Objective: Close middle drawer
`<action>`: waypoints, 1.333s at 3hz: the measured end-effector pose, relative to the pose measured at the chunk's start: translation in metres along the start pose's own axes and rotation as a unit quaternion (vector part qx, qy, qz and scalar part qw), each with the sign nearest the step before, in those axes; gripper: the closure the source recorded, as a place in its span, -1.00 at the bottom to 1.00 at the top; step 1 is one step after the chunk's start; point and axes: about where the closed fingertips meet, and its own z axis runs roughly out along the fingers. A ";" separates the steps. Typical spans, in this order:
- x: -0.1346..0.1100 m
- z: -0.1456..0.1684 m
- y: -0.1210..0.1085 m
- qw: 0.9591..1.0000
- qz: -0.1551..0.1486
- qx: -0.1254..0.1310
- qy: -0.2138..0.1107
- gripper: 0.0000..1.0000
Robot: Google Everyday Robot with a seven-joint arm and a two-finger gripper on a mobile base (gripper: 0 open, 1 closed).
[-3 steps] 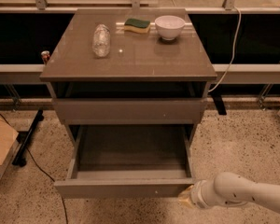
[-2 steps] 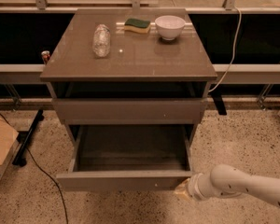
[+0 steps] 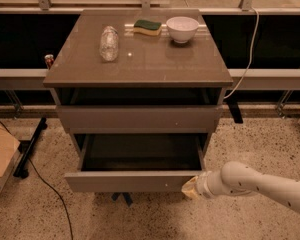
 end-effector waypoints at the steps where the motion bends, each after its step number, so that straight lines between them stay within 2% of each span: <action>1: -0.002 0.006 -0.003 1.000 -0.003 0.014 -0.004 1.00; 2: -0.019 0.017 -0.016 0.999 -0.020 0.032 -0.028 1.00; 3: -0.056 0.032 -0.046 0.995 -0.056 0.051 -0.060 0.60; 4: -0.087 0.044 -0.071 0.991 -0.085 0.066 -0.084 0.99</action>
Offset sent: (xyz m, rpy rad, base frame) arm 0.0852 0.0420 0.0131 0.0646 -0.2685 0.0102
